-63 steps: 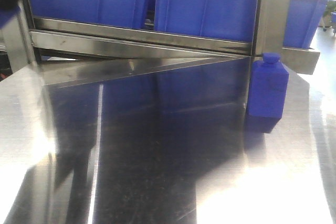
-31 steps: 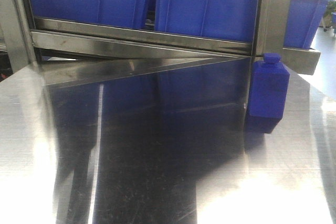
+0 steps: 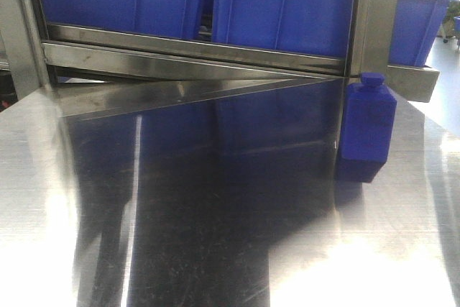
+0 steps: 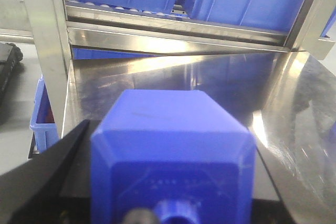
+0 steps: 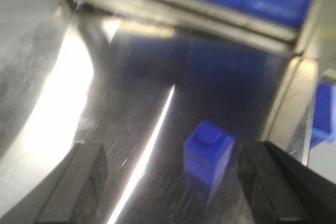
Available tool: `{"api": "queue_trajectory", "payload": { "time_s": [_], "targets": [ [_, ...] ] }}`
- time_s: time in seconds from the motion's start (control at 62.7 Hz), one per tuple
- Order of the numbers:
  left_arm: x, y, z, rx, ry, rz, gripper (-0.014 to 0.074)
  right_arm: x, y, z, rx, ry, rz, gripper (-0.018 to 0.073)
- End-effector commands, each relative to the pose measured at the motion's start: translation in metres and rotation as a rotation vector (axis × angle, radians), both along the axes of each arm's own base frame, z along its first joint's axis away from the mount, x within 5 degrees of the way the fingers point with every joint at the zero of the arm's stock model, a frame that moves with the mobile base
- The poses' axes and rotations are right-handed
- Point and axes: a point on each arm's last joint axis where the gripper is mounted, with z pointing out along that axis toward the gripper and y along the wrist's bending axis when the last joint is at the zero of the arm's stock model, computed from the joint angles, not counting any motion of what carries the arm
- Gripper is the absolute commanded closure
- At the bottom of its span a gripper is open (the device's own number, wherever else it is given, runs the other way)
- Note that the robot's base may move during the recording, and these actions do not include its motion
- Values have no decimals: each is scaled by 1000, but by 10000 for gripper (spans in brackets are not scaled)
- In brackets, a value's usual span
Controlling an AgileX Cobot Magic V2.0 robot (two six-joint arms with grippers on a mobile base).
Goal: Pick and sort blue part to right shelf
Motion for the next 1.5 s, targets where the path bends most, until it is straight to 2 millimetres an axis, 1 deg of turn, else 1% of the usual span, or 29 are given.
{"api": "queue_trajectory", "payload": {
  "time_s": [0.0, 0.048, 0.064, 0.08, 0.207, 0.287, 0.383, 0.494, 0.574, 0.686, 0.829, 0.973, 1.052, 1.1, 1.307, 1.371, 1.483],
  "targets": [
    [1, 0, 17, -34, -110, 2, 241, 23, 14, 19, -26, 11, 18, -67],
    [1, 0, 17, -34, -110, 2, 241, 34, 19, 20, -44, 88, 4, -67],
    [1, 0, 17, -34, -110, 2, 241, 39, 21, 17, -61, 135, -4, -66],
    [1, 0, 17, -33, -110, 1, 241, 43, 22, 20, -55, 156, -18, -66],
    [0, 0, 16, -33, -100, 0, 241, 75, 22, 21, -85, 353, -180, -65],
    [0, 0, 15, -30, -87, -1, 241, 96, 24, 19, -88, 423, -291, -65],
    [0, 0, 13, -26, -72, -2, 241, 117, 30, 13, -82, 473, -358, -65],
    [0, 0, 13, -25, -69, -2, 241, 137, 40, -3, -74, 526, -394, -65],
    [0, 0, 13, -25, -69, -2, 241, 150, 47, -20, -84, 578, -402, -65],
    [0, 0, 13, -25, -69, -2, 241, 165, 55, -50, -124, 659, -408, -65],
    [0, 0, 13, -25, -69, -2, 241, 179, 60, -81, -180, 725, -417, -65],
    [0, 0, 13, -25, -69, -2, 241, 189, 64, -100, -209, 733, -416, -64],
    [0, 0, 14, -27, -75, -2, 241, 192, 64, -103, -214, 721, -413, -62],
    [0, 0, 14, -28, -82, -1, 241, 193, 65, -103, -214, 710, -411, -45],
    [1, 0, 17, -36, -112, 1, 241, 196, 66, -101, -198, 674, -401, 192],
    [1, 0, 17, -33, -117, 3, 241, 196, 66, -101, -194, 668, -398, 218],
    [1, 2, 17, -1, -118, 14, 241, 197, 68, -101, -192, 653, -390, 217]
  ]
}}
